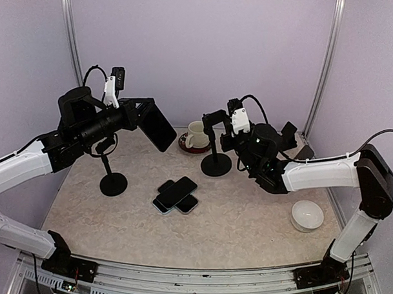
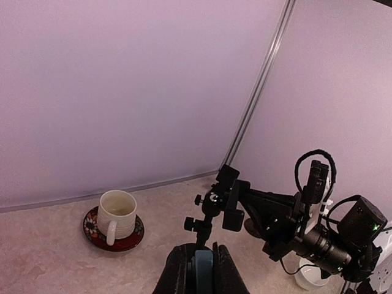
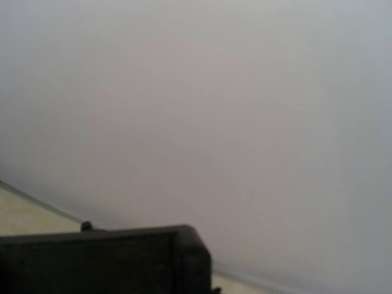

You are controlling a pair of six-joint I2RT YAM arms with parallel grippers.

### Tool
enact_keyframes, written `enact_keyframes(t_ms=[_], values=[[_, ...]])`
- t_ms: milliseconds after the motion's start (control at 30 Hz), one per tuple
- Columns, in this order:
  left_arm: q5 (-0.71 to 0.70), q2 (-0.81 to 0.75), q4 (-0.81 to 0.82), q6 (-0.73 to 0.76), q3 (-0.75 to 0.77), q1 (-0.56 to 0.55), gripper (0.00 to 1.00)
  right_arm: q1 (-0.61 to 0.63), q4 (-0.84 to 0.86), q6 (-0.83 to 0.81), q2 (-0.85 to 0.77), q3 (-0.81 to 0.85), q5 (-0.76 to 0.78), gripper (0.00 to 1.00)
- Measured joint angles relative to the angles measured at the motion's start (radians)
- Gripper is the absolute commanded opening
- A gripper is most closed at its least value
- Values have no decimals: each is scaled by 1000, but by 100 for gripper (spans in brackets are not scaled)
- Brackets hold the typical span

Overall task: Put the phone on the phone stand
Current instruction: Place the phone stand at the center of the board.

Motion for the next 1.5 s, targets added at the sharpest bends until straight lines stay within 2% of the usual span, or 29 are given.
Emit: enact_keyframes(t_ms=[233,467,833,967,1300,1400,1500], values=[[47,117,69,24,70,-52,0,52,5,28,-101,-165,51,0],[92,170,108,40,105,-92,0,106,36,54,-167,-284,105,0],[158,175,146,40,108,-117,0,167,34,139,-192,-343,187,0],[162,175,151,41,108,-130,0,199,18,174,-193,-343,209,13],[162,175,159,43,104,-146,0,280,13,225,-241,-344,294,13],[162,173,159,43,104,-153,0,294,13,239,-243,-345,323,18],[161,169,159,43,104,-158,0,307,-7,257,-246,-351,332,29]])
